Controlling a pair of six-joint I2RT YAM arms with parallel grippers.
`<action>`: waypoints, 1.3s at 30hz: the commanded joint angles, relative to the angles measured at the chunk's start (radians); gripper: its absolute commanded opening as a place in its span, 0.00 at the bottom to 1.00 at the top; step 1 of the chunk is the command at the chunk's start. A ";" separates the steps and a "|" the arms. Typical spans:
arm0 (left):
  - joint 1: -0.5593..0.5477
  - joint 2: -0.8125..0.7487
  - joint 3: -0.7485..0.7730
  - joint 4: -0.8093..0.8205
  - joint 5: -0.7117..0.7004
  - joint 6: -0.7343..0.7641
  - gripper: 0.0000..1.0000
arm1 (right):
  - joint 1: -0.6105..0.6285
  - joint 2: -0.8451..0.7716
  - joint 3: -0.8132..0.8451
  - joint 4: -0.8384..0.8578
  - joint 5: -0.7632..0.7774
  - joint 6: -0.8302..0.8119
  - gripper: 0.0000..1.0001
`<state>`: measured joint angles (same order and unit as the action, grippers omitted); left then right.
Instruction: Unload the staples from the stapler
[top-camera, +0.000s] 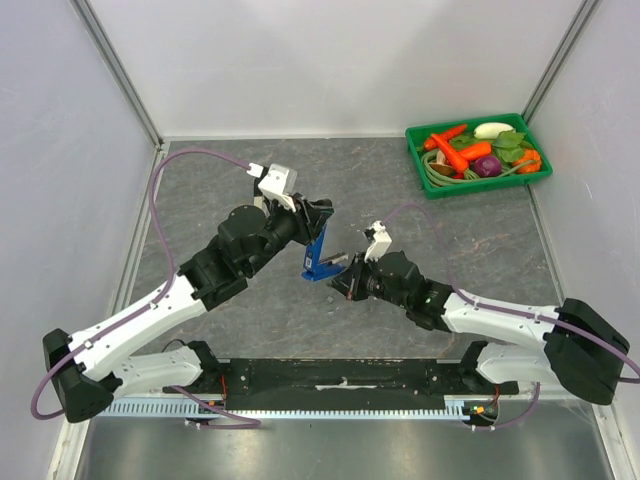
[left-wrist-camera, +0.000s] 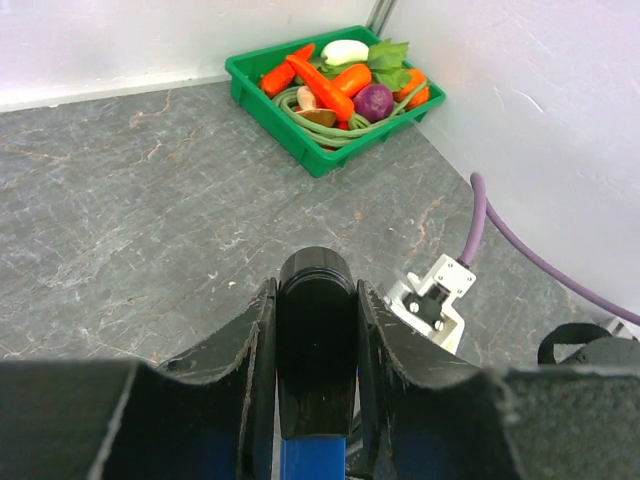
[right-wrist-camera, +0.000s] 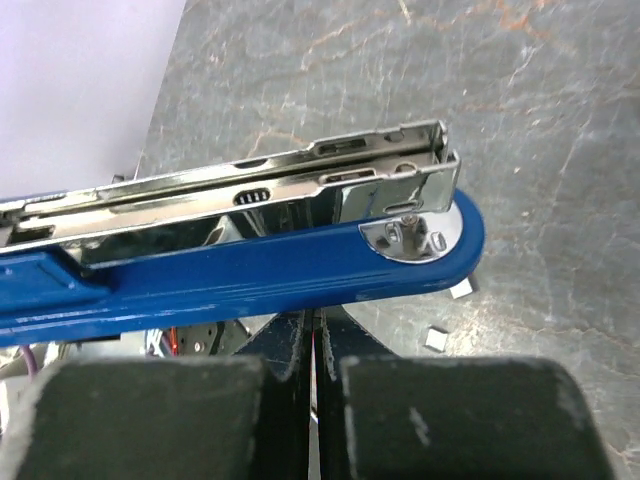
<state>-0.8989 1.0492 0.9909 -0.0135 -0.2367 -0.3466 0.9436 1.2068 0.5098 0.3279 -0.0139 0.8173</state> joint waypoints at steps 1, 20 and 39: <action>-0.005 -0.051 0.020 0.046 0.091 -0.054 0.02 | 0.003 -0.042 0.079 -0.073 0.149 -0.072 0.00; -0.005 0.031 0.028 -0.065 0.226 -0.038 0.02 | 0.003 -0.082 0.277 -0.256 0.285 -0.273 0.03; -0.005 0.213 0.012 0.006 0.294 -0.035 0.02 | 0.003 -0.087 0.337 -0.104 0.074 -0.331 0.05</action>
<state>-0.8734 1.2171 0.9916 -0.0887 -0.0315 -0.3676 0.9314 1.1381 0.7490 -0.0048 0.1684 0.4915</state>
